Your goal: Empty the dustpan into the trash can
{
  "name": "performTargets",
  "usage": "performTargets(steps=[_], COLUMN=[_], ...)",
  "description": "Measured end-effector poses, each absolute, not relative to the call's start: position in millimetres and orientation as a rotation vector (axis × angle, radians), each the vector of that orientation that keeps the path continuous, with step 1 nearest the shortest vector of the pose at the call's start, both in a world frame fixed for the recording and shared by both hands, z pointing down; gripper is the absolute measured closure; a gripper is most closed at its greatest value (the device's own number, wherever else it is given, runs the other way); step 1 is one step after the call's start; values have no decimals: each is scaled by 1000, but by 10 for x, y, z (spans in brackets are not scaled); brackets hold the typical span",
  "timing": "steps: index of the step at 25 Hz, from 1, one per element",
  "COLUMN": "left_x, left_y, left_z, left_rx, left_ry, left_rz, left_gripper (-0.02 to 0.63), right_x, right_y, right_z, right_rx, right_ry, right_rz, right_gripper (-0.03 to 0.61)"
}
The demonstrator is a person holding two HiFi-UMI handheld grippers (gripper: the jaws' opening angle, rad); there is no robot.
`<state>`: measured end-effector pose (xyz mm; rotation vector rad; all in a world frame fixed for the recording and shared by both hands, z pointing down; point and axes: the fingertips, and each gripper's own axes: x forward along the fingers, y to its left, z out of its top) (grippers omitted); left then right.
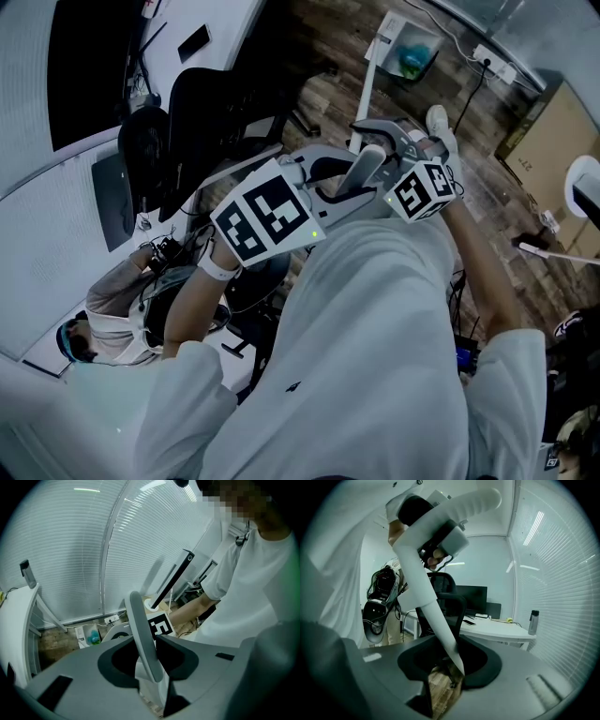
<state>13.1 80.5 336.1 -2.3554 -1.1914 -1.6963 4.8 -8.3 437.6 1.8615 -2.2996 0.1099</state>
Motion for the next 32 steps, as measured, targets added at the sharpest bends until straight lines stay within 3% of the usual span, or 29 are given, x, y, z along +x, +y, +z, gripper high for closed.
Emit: performTargets(steps=[32], left_x=[426], left_y=[495], left_z=[3189], left_rx=[-2439], left_ry=[-1040], left_rz=[-1586], left_gripper=[522], right_x=[331], right_y=[-478], right_z=[4145], right_rx=[1866], right_ry=[-2251], right_rz=[-15], right_gripper=[450])
